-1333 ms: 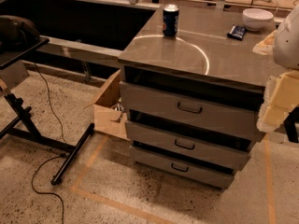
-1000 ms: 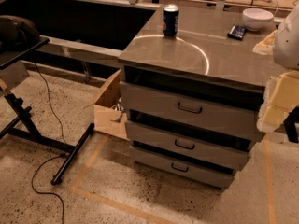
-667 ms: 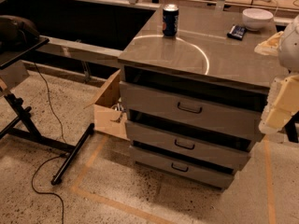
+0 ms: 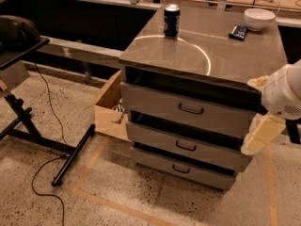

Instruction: Open middle drawer

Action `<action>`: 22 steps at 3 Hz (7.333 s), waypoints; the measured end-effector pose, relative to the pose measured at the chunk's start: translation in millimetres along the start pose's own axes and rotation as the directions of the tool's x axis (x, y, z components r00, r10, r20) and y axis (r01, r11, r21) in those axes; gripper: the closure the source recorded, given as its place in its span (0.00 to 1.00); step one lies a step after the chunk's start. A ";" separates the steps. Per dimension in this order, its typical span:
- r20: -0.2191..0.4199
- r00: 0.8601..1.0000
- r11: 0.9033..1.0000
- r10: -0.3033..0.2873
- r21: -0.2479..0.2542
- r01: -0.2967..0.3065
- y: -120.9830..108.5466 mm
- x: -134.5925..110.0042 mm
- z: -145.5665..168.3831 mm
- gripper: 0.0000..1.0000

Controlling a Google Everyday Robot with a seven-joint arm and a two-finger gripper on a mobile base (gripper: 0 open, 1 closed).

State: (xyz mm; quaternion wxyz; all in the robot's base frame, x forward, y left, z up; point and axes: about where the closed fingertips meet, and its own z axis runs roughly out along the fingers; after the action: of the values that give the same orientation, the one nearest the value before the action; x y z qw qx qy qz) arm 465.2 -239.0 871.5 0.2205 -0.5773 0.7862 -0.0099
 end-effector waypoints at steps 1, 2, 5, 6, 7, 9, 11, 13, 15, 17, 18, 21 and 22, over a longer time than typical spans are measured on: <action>-0.011 1.000 1.000 0.007 0.028 -0.007 5.3 14.3 61.1 0.00; -0.056 0.998 0.999 -0.003 0.048 0.006 16.9 21.5 116.0 0.00; -0.117 0.993 1.000 0.013 0.019 -0.010 32.7 40.6 182.5 0.00; -0.099 0.995 1.000 0.018 0.001 -0.018 32.2 64.5 224.6 0.00; -0.012 0.999 0.999 0.033 -0.021 -0.034 27.0 80.2 266.7 0.00; 0.070 0.997 0.999 -0.023 -0.041 0.026 30.9 95.4 313.6 0.00; 0.123 0.992 0.997 -0.015 -0.067 0.023 16.6 97.9 343.2 0.00; 0.168 0.986 0.995 0.004 -0.097 0.013 5.0 95.8 390.3 0.00; 0.214 0.977 0.999 -0.002 -0.039 0.011 -16.9 82.7 418.3 0.00; 0.227 0.974 1.000 0.008 -0.007 -0.007 -19.6 80.8 436.9 0.18; 0.229 0.973 1.000 0.004 -0.006 -0.002 -16.3 80.3 438.2 0.15; 0.227 0.974 1.000 -0.007 -0.011 0.009 -14.7 73.1 453.0 0.16; 0.221 0.975 1.000 -0.002 -0.007 0.004 -15.2 72.5 456.4 0.39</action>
Offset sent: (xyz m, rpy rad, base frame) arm 0.0273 0.0216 -0.1863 -0.1331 -0.0212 -0.0449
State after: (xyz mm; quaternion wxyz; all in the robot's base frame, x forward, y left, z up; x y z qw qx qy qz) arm 625.3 -201.1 439.4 0.3042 -0.5768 0.7560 0.0569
